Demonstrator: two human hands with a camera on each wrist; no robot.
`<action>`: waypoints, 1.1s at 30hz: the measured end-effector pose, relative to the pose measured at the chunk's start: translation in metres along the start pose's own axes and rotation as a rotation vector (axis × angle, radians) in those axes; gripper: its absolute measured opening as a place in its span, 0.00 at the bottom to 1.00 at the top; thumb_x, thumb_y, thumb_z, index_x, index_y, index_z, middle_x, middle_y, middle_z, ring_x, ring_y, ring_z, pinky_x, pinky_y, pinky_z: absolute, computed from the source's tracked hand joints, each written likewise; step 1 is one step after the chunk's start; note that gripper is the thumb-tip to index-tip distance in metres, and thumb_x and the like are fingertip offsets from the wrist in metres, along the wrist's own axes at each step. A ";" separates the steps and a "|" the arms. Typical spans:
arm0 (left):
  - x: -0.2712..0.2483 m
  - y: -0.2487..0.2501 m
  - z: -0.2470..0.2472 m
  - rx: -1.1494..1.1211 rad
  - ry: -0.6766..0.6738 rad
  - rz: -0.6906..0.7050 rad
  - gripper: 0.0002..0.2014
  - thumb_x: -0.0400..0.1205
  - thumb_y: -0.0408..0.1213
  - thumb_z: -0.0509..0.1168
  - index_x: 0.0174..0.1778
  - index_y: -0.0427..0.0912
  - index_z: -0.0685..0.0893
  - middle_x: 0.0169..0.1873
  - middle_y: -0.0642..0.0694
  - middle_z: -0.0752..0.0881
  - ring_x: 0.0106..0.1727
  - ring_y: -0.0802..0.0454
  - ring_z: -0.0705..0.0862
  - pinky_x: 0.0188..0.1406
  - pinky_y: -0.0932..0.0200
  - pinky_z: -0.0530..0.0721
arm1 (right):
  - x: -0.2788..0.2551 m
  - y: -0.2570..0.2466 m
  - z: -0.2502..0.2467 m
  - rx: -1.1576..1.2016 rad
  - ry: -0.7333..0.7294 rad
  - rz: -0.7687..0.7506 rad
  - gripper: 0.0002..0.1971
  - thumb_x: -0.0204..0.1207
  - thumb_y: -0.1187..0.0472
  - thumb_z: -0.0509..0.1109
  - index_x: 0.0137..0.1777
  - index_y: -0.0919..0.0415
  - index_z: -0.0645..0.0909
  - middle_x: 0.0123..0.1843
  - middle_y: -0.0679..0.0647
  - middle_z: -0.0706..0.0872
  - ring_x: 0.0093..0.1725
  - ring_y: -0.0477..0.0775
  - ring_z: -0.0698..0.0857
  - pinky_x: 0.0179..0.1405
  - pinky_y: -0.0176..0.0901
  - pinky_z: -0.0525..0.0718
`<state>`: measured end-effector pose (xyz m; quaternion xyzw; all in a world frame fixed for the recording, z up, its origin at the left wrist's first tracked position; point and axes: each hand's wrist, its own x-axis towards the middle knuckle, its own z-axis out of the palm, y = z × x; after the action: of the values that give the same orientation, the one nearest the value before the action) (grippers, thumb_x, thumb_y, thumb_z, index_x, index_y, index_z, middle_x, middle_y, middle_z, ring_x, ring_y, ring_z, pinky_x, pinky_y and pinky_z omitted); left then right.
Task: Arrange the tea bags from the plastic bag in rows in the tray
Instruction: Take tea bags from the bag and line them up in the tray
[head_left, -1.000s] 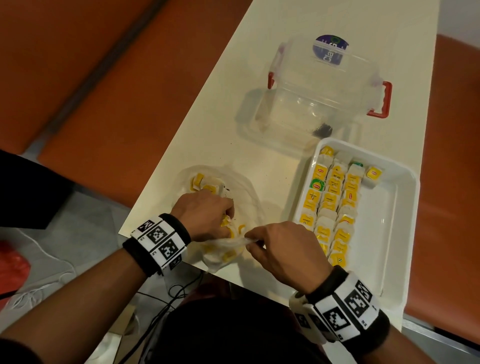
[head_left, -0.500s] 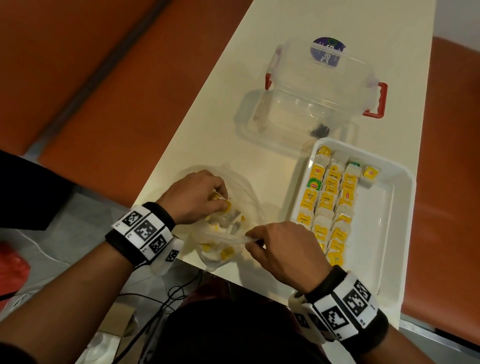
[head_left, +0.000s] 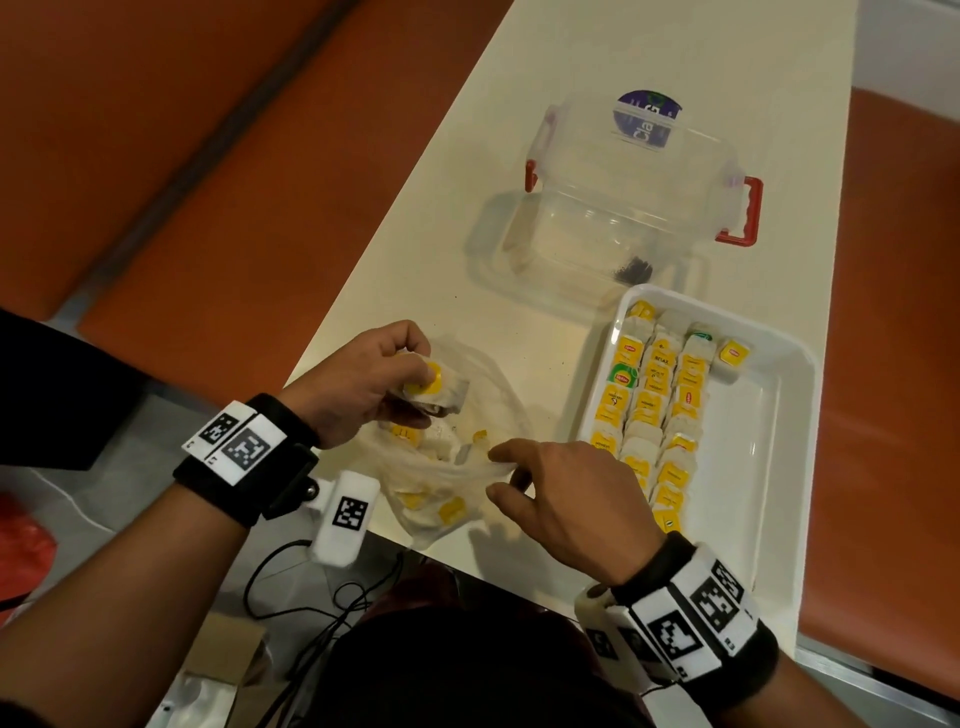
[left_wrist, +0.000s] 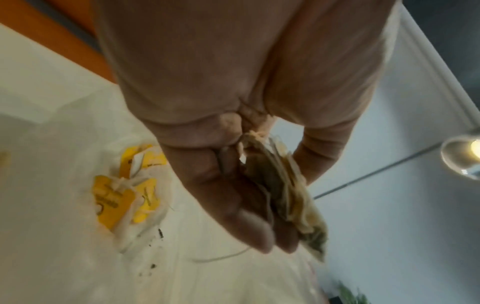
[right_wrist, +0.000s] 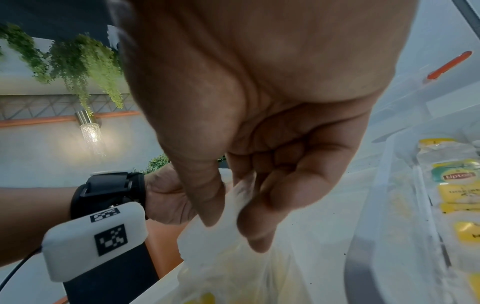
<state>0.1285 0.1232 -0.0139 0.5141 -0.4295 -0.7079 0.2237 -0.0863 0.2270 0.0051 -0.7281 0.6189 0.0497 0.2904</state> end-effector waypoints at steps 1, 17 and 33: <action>-0.001 0.001 0.000 -0.040 -0.008 0.004 0.08 0.75 0.32 0.70 0.38 0.44 0.75 0.37 0.44 0.78 0.36 0.46 0.87 0.28 0.57 0.88 | -0.001 0.000 -0.002 0.021 0.003 -0.002 0.21 0.83 0.36 0.59 0.74 0.37 0.74 0.49 0.38 0.91 0.53 0.48 0.87 0.43 0.45 0.83; -0.017 0.004 0.042 -0.104 -0.176 0.014 0.11 0.72 0.39 0.77 0.49 0.47 0.87 0.35 0.48 0.83 0.32 0.54 0.81 0.24 0.61 0.81 | -0.001 0.005 -0.027 0.744 0.286 0.020 0.23 0.71 0.31 0.70 0.61 0.43 0.84 0.47 0.39 0.90 0.40 0.43 0.89 0.44 0.51 0.89; -0.019 0.009 0.095 -0.557 -0.253 0.010 0.18 0.70 0.27 0.80 0.57 0.40 0.91 0.49 0.38 0.89 0.44 0.49 0.90 0.43 0.61 0.91 | -0.018 0.033 -0.037 1.374 0.369 0.152 0.07 0.81 0.65 0.73 0.57 0.61 0.86 0.46 0.63 0.91 0.39 0.52 0.90 0.39 0.42 0.87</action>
<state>0.0470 0.1685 0.0134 0.3386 -0.2458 -0.8557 0.3043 -0.1316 0.2230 0.0313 -0.3320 0.5985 -0.4553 0.5695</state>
